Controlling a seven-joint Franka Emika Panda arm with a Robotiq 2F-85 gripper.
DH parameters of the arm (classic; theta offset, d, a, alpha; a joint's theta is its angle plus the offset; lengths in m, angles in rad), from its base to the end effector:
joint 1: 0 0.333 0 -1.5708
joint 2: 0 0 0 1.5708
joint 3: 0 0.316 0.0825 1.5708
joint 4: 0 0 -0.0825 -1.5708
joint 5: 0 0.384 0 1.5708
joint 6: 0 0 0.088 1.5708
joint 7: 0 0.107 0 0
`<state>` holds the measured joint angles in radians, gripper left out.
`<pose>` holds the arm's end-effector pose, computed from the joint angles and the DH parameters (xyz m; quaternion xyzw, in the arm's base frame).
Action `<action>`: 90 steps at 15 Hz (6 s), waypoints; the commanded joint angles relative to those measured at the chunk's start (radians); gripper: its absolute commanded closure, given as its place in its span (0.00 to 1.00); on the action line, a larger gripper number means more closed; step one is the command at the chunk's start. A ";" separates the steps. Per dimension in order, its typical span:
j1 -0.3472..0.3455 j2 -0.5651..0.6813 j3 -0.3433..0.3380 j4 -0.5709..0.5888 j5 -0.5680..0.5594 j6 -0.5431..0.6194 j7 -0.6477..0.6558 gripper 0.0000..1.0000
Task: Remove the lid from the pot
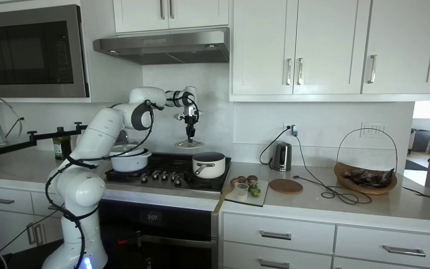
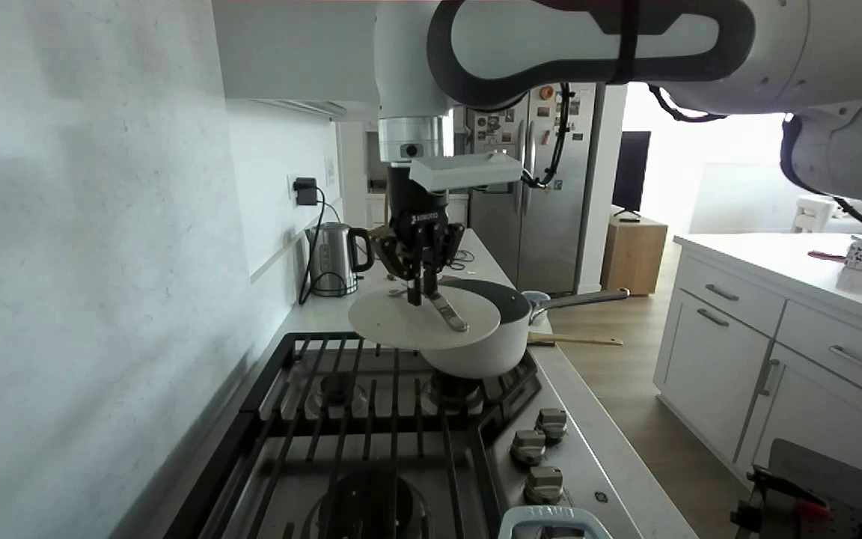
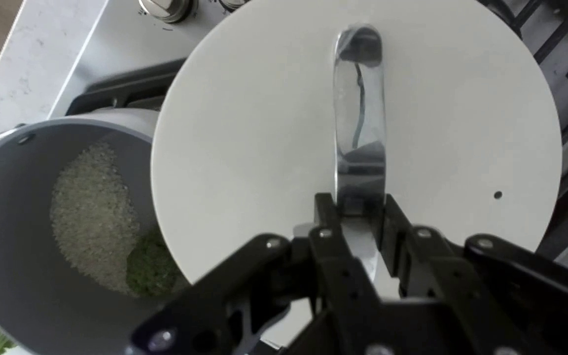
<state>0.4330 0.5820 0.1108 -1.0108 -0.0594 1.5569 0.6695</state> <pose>0.6247 0.3420 0.5170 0.9973 -0.0713 -0.0141 0.0087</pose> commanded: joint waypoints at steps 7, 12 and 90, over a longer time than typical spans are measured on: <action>0.038 0.146 0.013 0.197 0.015 -0.070 -0.098 0.94; 0.062 0.212 0.010 0.273 0.019 -0.092 -0.122 0.94; 0.053 0.151 0.019 0.233 0.008 0.036 -0.108 0.00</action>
<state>0.4805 0.7742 0.1242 -0.7670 -0.0573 1.6139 0.5507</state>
